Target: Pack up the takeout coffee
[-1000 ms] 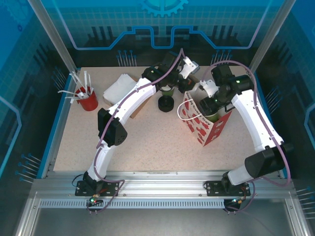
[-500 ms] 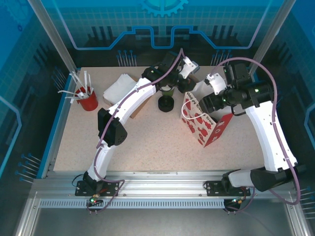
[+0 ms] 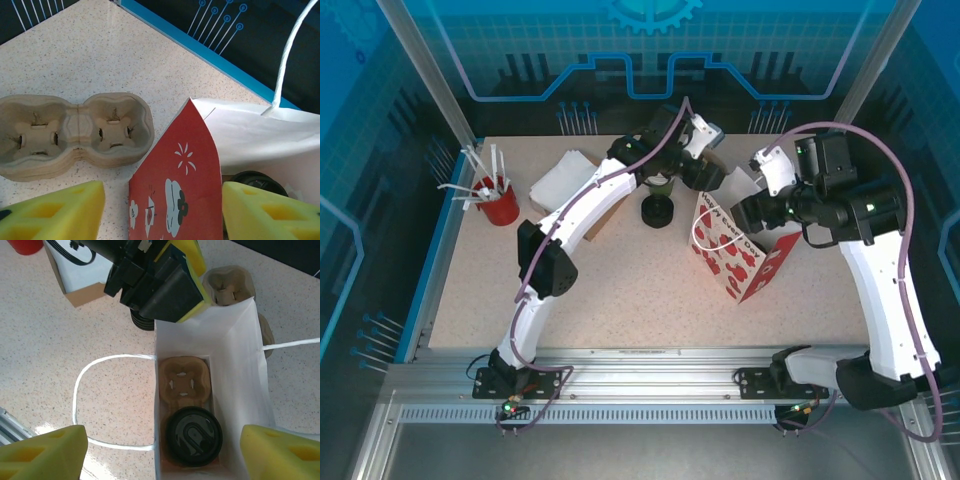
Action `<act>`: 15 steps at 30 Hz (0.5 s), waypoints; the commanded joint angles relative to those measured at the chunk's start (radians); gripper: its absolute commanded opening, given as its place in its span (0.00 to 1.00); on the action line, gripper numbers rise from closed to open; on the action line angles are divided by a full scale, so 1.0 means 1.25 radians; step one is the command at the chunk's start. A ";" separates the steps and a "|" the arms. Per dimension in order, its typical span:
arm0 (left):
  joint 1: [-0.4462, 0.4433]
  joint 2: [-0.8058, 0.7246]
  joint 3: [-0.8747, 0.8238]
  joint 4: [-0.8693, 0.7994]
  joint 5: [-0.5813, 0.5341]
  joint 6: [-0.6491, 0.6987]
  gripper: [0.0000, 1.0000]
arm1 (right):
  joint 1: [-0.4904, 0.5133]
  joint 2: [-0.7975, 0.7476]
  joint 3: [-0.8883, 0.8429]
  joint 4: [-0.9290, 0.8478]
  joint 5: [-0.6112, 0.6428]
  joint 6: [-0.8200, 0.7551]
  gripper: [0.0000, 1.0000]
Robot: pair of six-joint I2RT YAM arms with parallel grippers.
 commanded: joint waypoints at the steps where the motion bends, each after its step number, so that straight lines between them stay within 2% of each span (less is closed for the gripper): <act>1: -0.001 -0.067 -0.004 0.020 0.017 -0.012 0.72 | 0.017 -0.023 0.024 0.029 -0.042 0.017 0.81; 5: 0.000 -0.096 -0.001 0.020 0.010 -0.012 0.81 | 0.036 -0.047 0.030 0.083 -0.060 0.026 0.81; 10: 0.015 -0.154 -0.023 0.023 0.012 -0.025 0.85 | 0.086 -0.080 0.015 0.181 -0.068 0.040 0.81; 13: 0.039 -0.222 -0.096 0.048 0.012 -0.046 0.85 | 0.134 -0.099 -0.023 0.261 -0.052 0.053 0.80; 15: 0.068 -0.287 -0.191 0.089 0.013 -0.081 0.85 | 0.177 -0.104 -0.056 0.317 -0.047 0.059 0.80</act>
